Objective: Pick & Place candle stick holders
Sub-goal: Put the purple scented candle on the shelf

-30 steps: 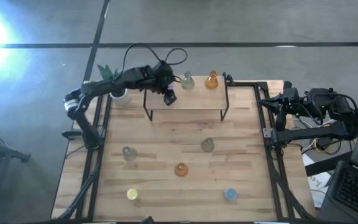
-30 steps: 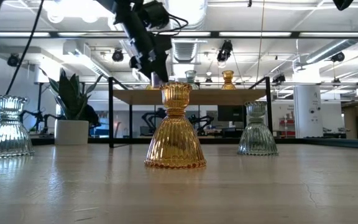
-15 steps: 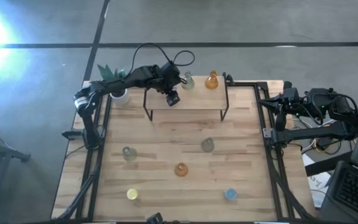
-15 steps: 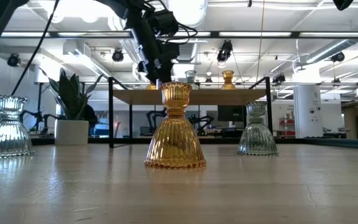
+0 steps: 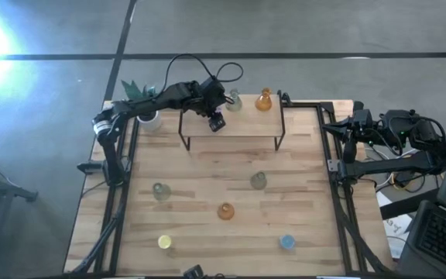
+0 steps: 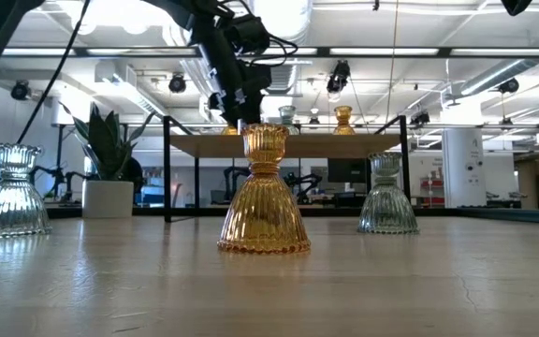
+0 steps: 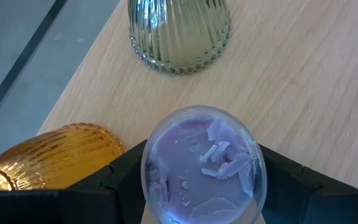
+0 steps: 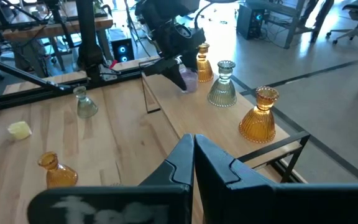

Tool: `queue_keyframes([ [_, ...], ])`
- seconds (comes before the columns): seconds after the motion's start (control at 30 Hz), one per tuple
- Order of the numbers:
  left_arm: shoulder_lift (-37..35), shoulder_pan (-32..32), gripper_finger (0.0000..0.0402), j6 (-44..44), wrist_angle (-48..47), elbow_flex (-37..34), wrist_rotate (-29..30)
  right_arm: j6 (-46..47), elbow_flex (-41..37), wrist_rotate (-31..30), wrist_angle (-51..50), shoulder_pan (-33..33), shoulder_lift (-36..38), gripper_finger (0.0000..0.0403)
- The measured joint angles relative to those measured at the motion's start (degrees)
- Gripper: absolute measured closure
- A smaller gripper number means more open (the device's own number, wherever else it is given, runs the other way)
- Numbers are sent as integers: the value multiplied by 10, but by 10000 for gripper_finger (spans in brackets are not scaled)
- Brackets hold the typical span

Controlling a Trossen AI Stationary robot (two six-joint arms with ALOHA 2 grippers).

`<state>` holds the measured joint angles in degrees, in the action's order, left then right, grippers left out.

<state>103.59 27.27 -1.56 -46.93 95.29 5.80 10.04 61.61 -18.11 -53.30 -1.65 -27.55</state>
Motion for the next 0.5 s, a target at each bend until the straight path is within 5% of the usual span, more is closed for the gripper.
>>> queue_keyframes([
  [0.5, 0, 0, 101, 2, 8, 0, -10, 0, 0, 0, 0, 0, 0, 394],
])
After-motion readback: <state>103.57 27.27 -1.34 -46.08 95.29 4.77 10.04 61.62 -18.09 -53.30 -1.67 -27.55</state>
